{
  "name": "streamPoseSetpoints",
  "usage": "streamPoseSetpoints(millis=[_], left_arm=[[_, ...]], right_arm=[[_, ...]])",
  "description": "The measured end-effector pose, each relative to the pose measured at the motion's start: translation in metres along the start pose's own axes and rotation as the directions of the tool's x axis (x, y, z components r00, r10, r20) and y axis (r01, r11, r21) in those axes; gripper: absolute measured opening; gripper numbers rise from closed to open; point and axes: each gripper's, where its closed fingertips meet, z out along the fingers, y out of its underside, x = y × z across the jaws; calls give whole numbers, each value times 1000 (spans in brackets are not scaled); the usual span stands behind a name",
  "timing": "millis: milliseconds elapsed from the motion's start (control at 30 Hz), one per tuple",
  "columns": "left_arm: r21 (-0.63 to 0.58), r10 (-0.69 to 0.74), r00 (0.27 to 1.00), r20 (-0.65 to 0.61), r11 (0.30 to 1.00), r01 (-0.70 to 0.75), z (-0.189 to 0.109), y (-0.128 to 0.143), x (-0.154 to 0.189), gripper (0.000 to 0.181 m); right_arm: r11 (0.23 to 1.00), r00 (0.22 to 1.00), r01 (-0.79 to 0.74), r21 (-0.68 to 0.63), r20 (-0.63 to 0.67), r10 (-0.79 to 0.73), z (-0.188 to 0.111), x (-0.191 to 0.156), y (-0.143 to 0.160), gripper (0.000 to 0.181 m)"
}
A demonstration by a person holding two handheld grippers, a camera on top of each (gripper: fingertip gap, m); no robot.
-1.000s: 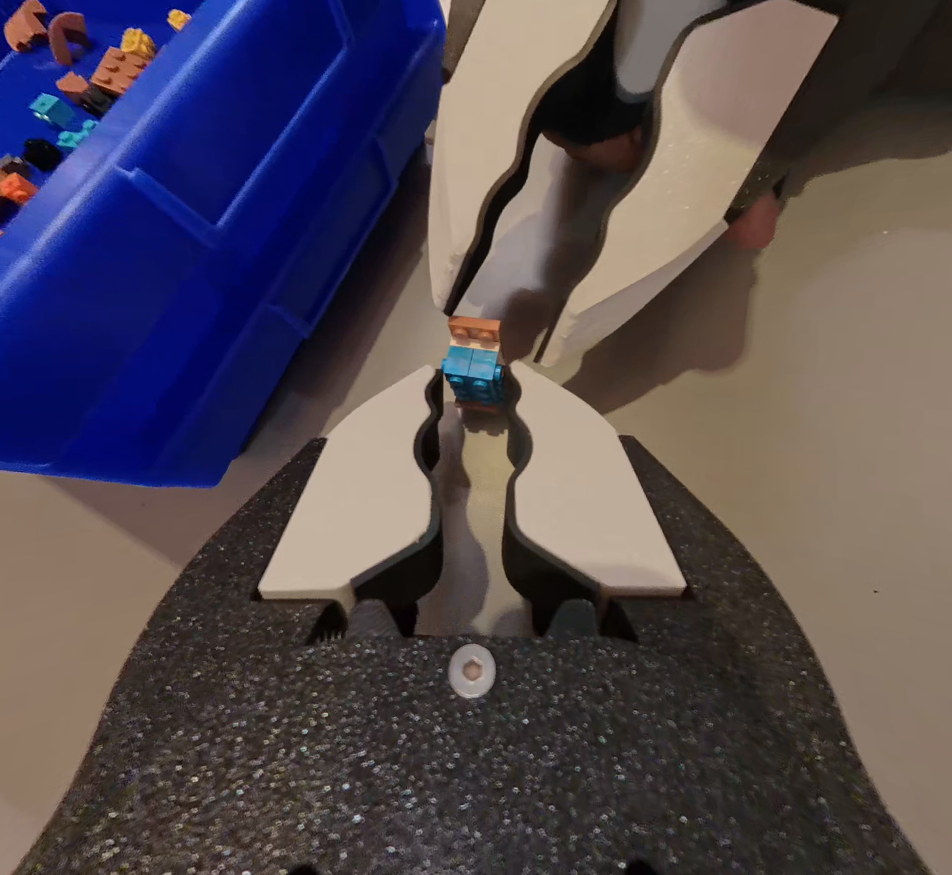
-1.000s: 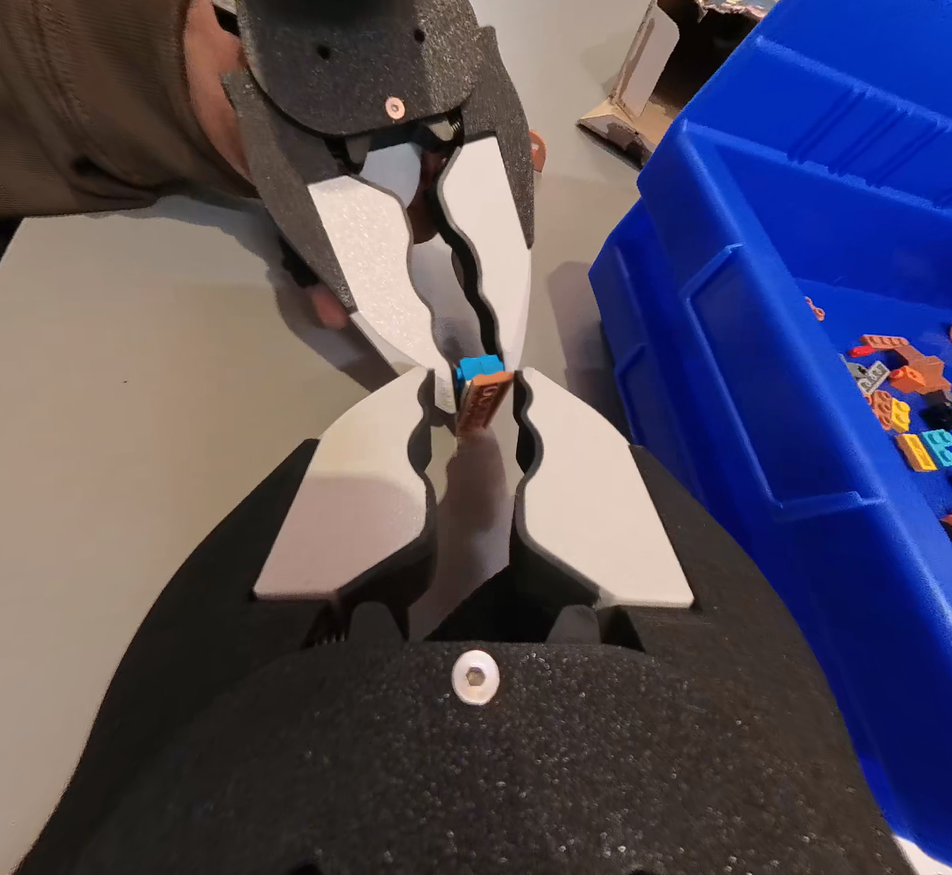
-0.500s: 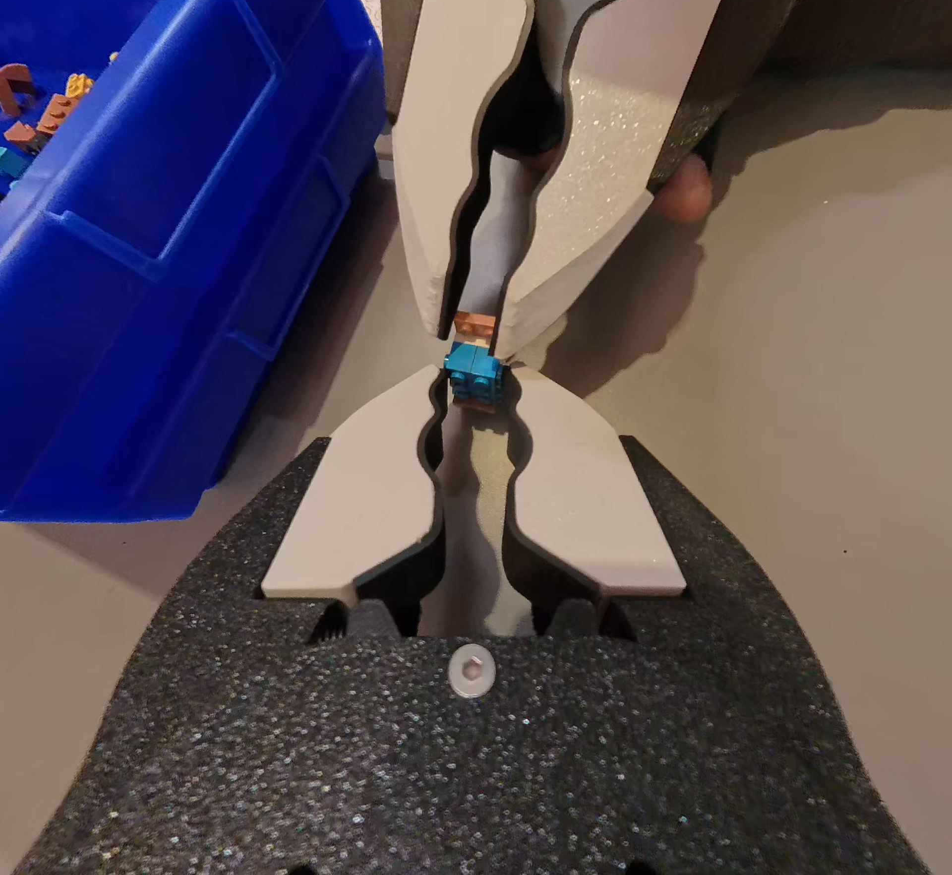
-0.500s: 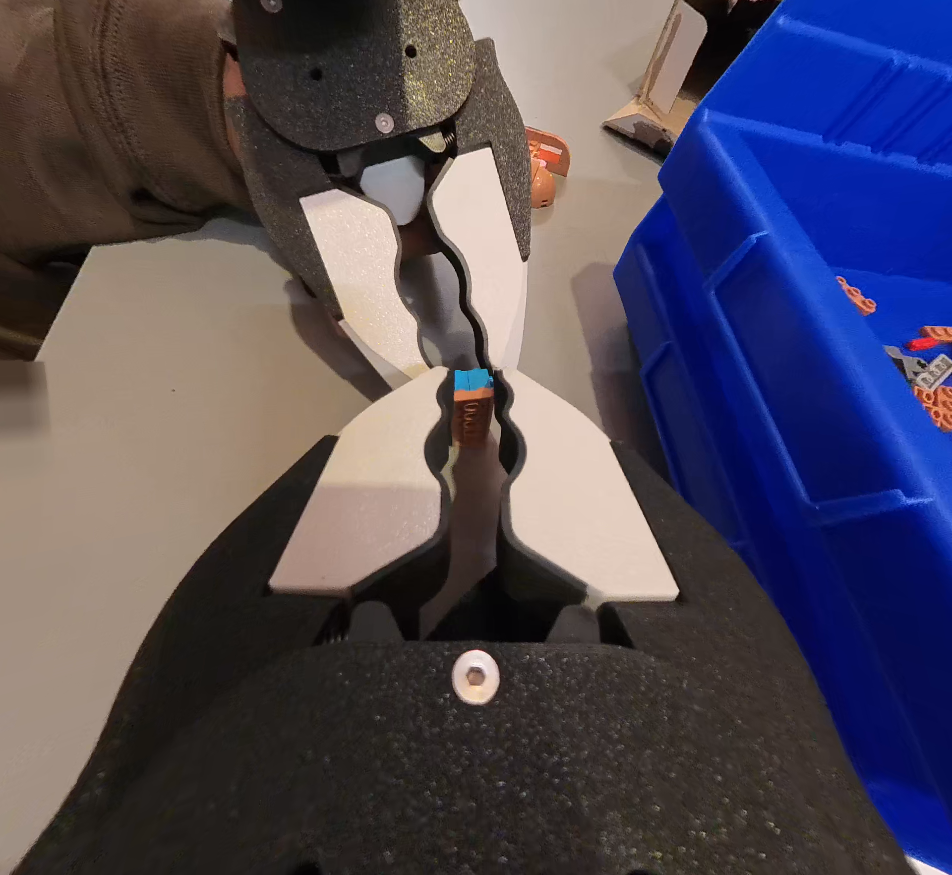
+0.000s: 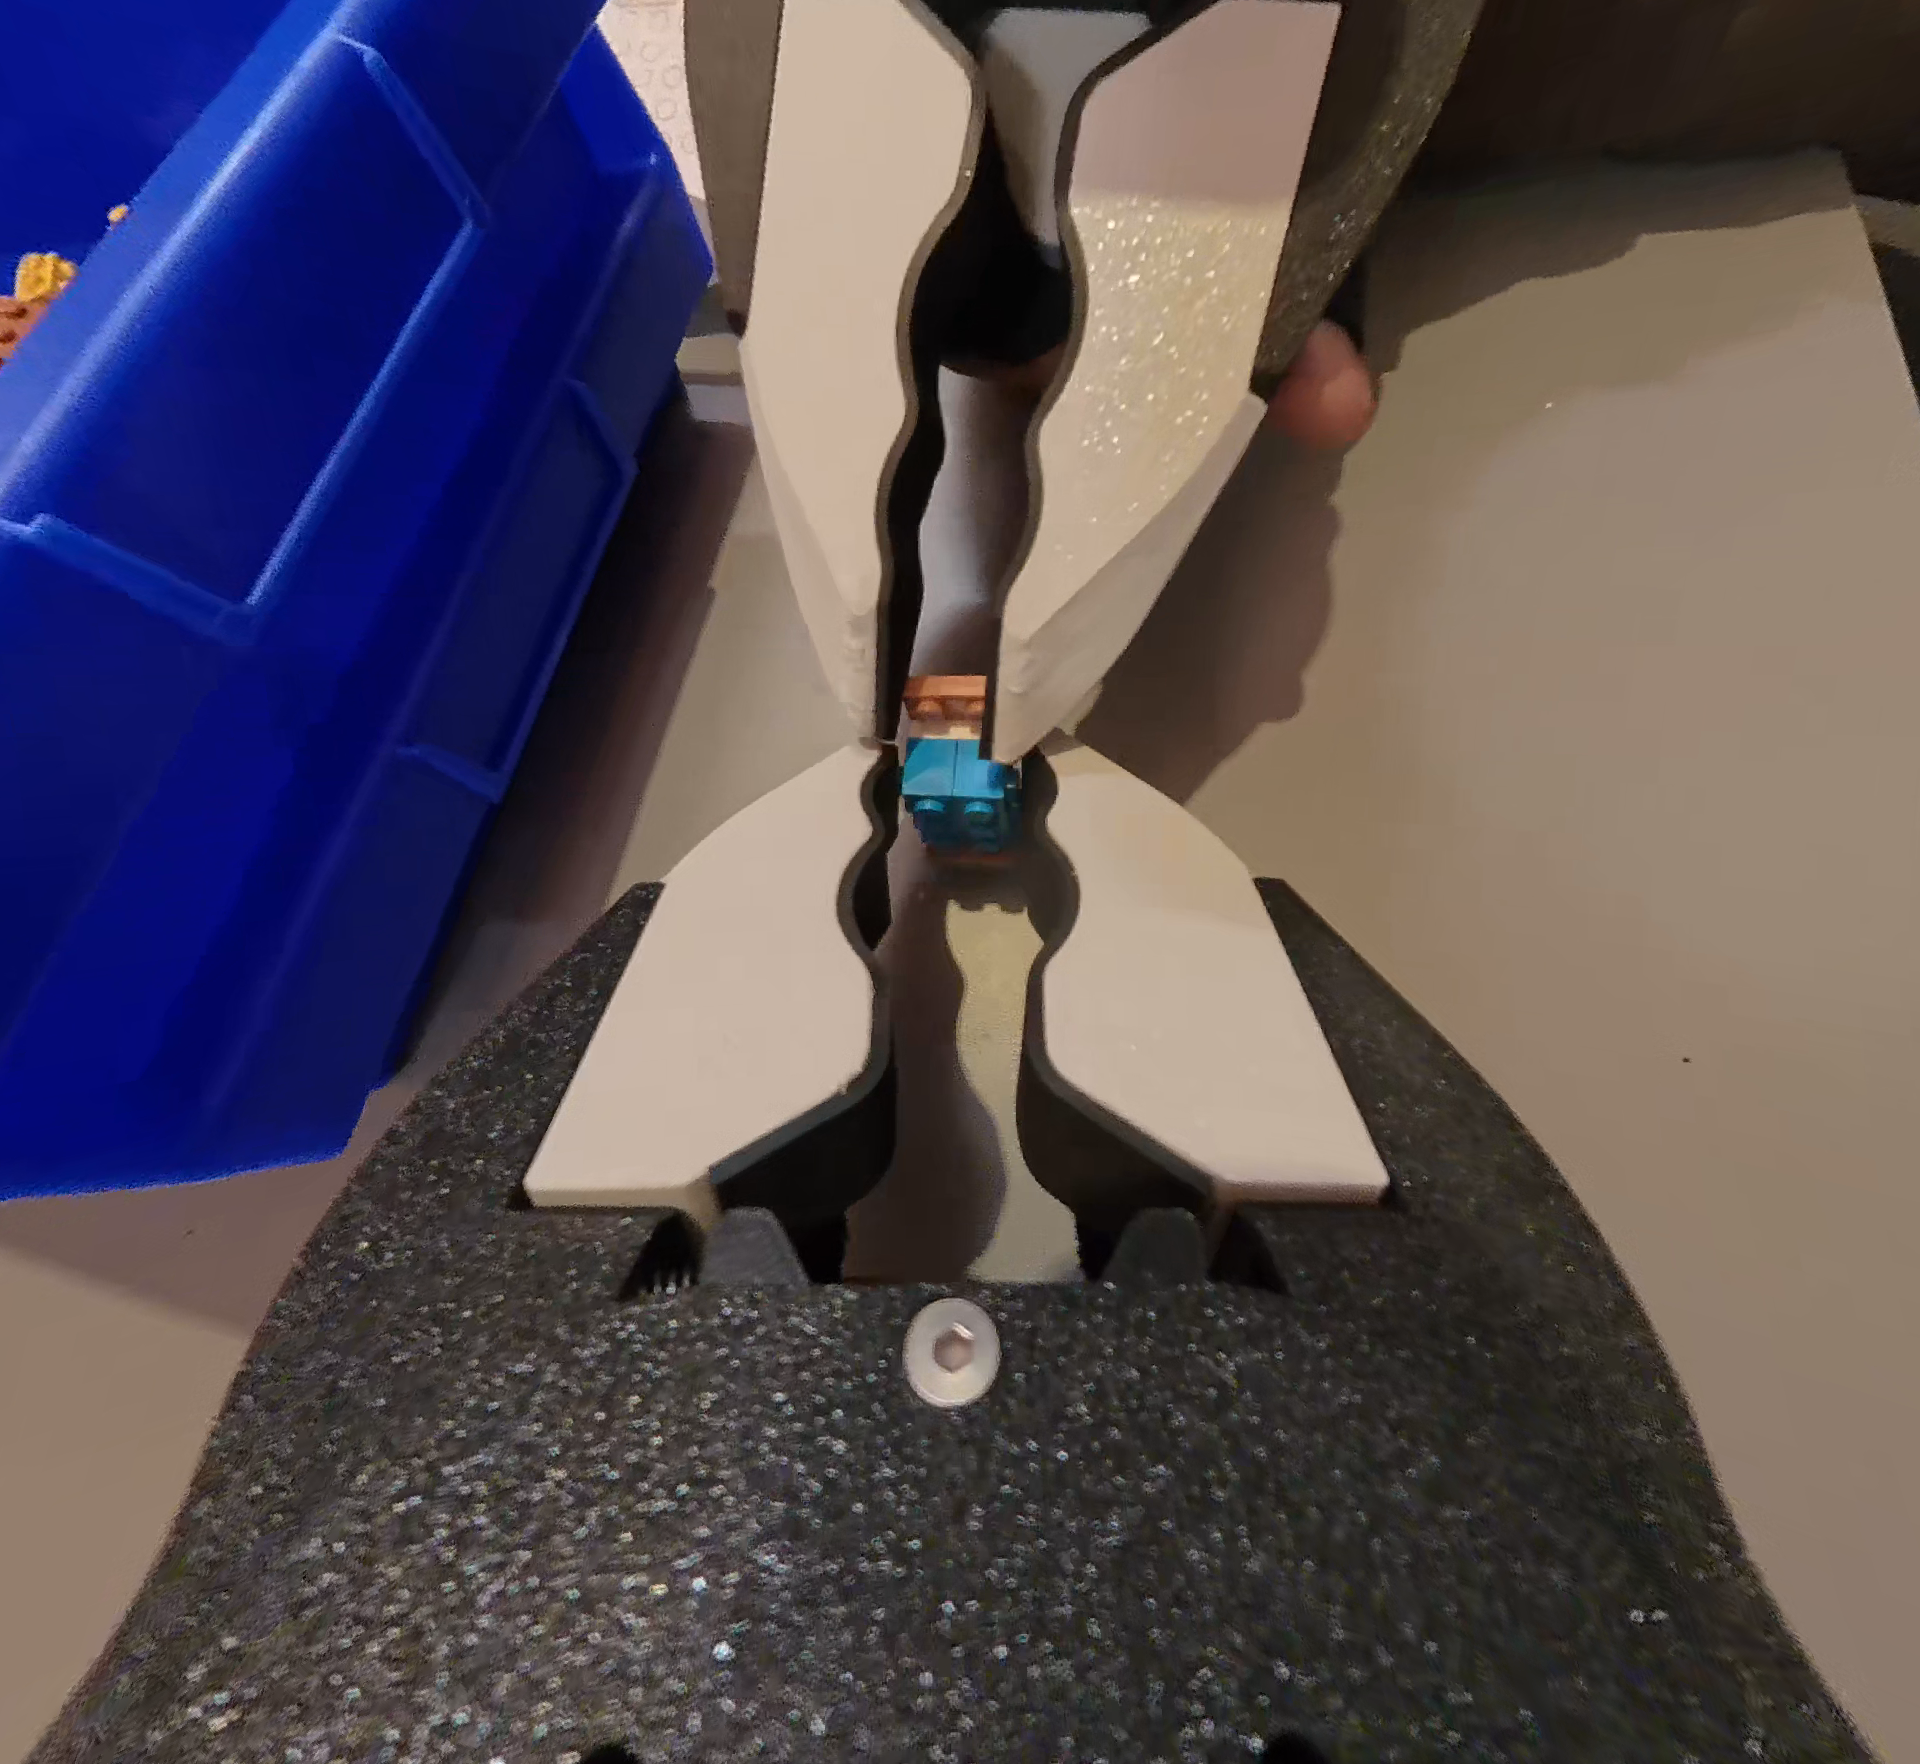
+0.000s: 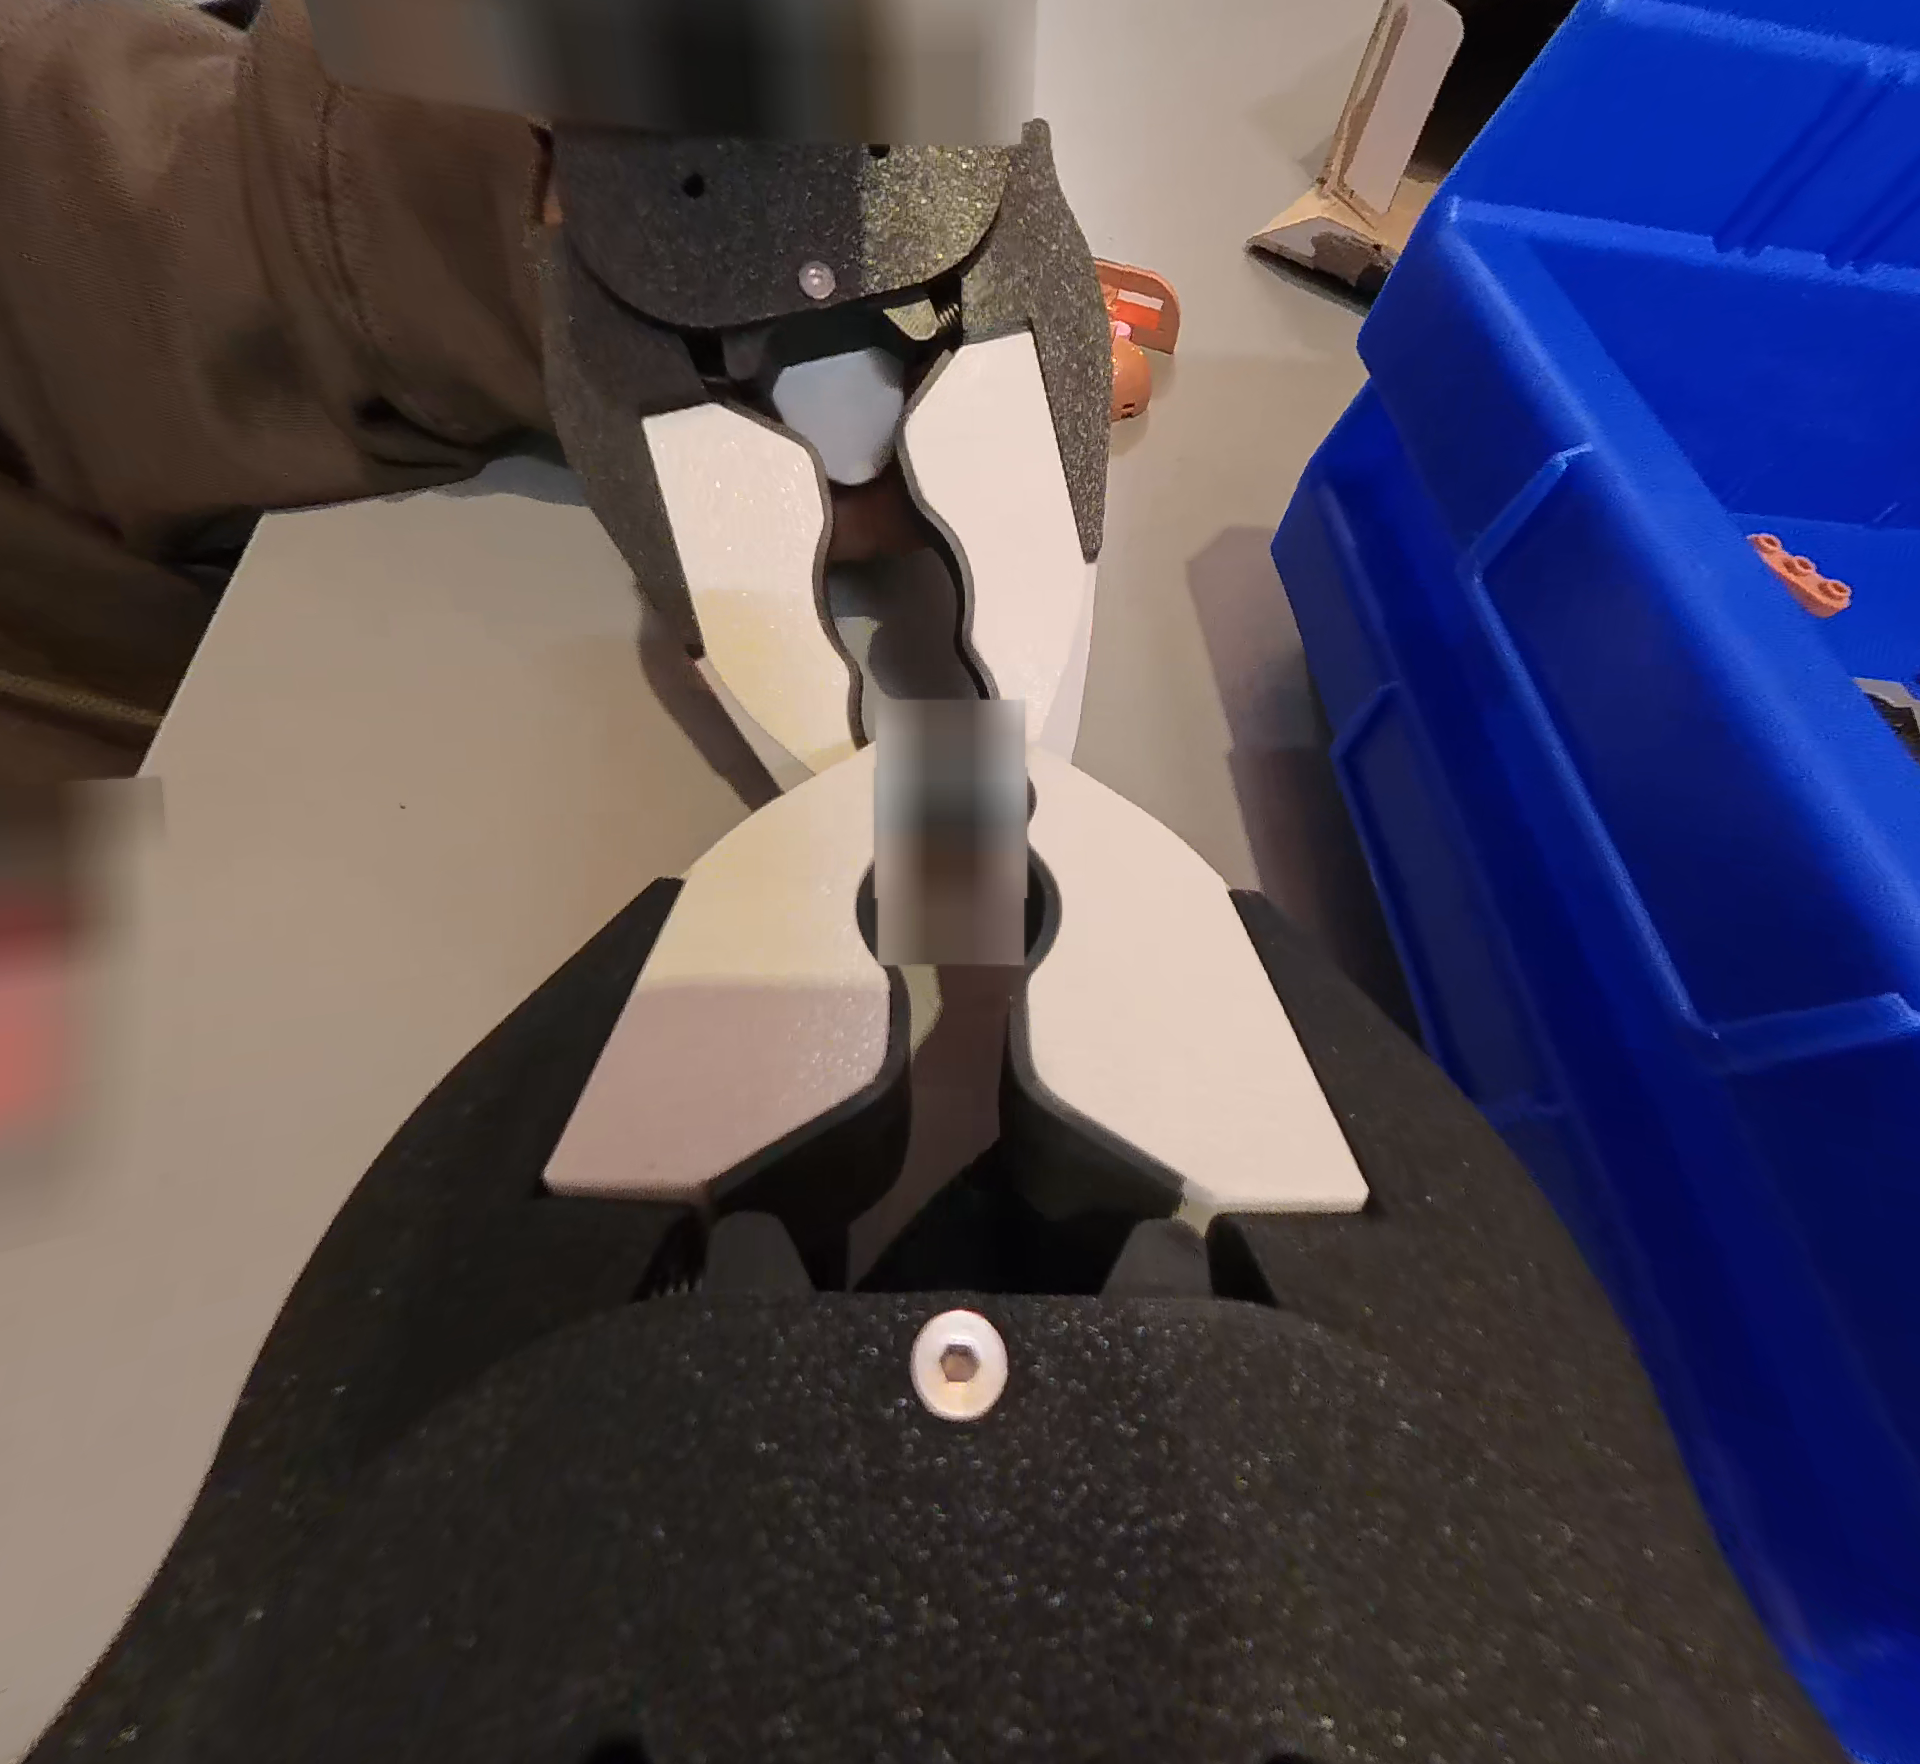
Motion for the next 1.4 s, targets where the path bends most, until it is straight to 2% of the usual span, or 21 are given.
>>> streamPoseSetpoints(millis=[233,267,300,400,467,600,733,833,1033,1267,1400], left_arm=[[18,-17,999,-48,1000,18,-1,-1,4,22],[25,-6,997,-80,1000,8,-2,-2,9,21],[20,-22,998,-59,1000,24,-4,0,6,21],[11,-78,997,8,997,78,-15,11,-9,21],[12,-93,996,14,996,93,-20,14,-12,21],[19,-36,999,11,999,36,-16,10,-3,21],[4,107,990,93,994,-108,-9,3,3,21],[-48,220,956,194,976,-214,-7,1,-1,21],[-101,317,902,294,948,-300,-6,-4,-4,21],[-186,427,819,383,904,-384,-6,-6,-9,21],[-162,425,809,405,905,-394,-10,-12,-9,21]], right_arm=[[1000,1000,-17,-24,3,17,-4,-2,3,14],[999,1000,-30,-22,-3,30,-6,-1,4,6],[999,999,-43,-11,-33,43,-11,6,4,0],[994,995,-69,-90,-72,62,-26,18,30,0],[997,997,-62,-41,-47,60,-34,13,26,0],[999,999,-28,20,-27,29,-31,4,15,2],[996,997,-74,-47,-34,72,-14,0,16,12],[991,992,-124,-41,-14,124,-10,-9,12,15],[965,965,-262,-10,-18,261,-11,-6,8,16],[936,935,-351,-8,-50,350,-7,0,9,12],[932,931,-363,9,-42,363,-10,1,5,7]])
